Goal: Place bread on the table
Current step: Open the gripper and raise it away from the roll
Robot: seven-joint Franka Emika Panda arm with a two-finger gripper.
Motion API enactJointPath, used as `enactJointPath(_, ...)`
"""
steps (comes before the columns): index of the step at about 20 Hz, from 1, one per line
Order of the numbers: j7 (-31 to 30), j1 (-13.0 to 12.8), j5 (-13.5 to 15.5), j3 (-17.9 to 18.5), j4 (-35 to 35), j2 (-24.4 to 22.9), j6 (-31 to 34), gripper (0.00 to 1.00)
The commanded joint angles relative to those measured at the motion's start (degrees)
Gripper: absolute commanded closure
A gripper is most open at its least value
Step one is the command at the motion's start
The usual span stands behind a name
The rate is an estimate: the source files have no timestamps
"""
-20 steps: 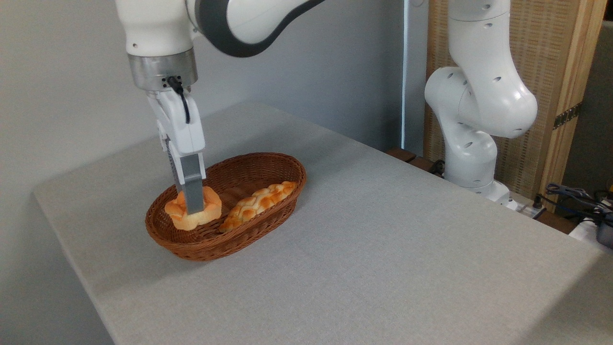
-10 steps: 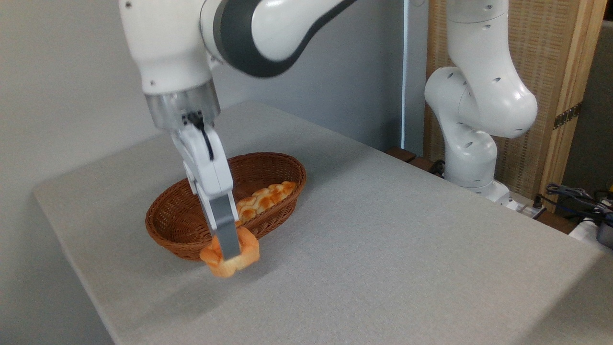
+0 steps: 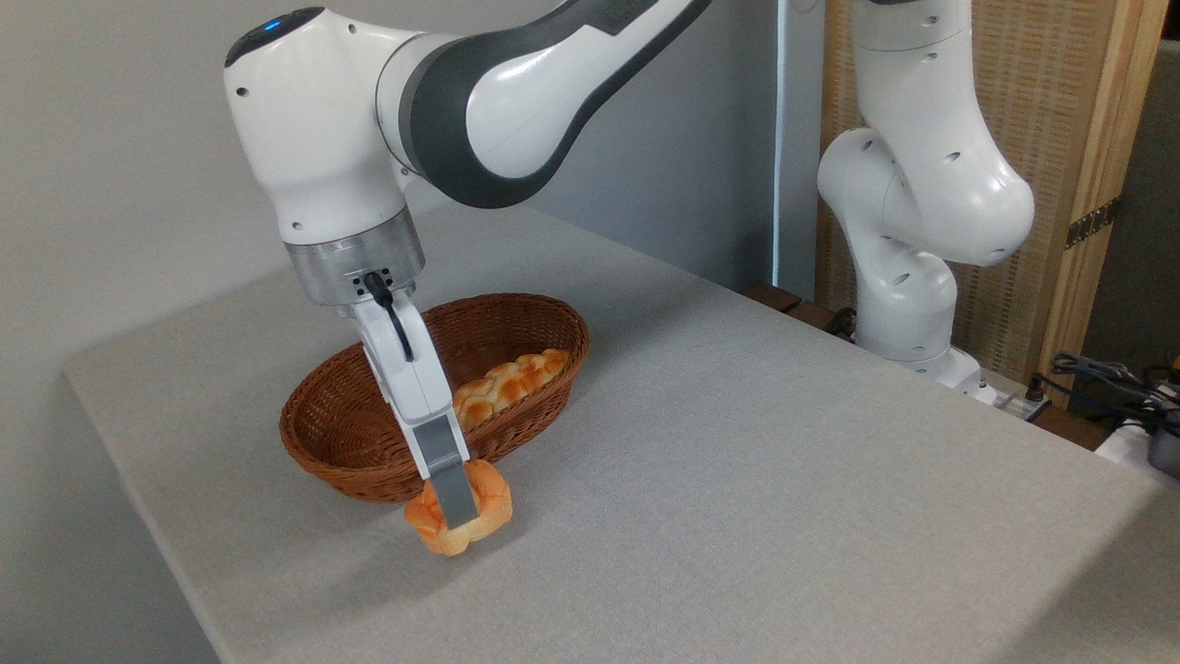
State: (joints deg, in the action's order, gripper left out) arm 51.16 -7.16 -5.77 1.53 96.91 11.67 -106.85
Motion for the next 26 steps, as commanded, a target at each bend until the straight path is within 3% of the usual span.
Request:
enactJointPath(1,0.52,-0.14,-0.99,0.05,0.39,-0.33,-0.64,0.0)
enactJointPath(9,-0.1,-0.14,-0.38,0.31,-0.31,-1.21,-0.64,0.0)
enactJointPath(13,-2.54,0.3,0.24,0.66,-0.4,-5.42,-0.55,0.0)
enactJointPath(15,-7.19,1.88,3.82,0.05,-0.4,-7.88,0.32,0.0)
enactJointPath(17,-8.18,2.06,6.82,0.05,-0.4,-10.16,2.51,0.0)
enactJointPath(21,-9.58,2.15,8.58,-1.18,-0.84,-12.72,8.75,0.0)
enactJointPath(26,-12.31,6.54,9.2,-5.83,-3.48,-12.72,12.63,0.0)
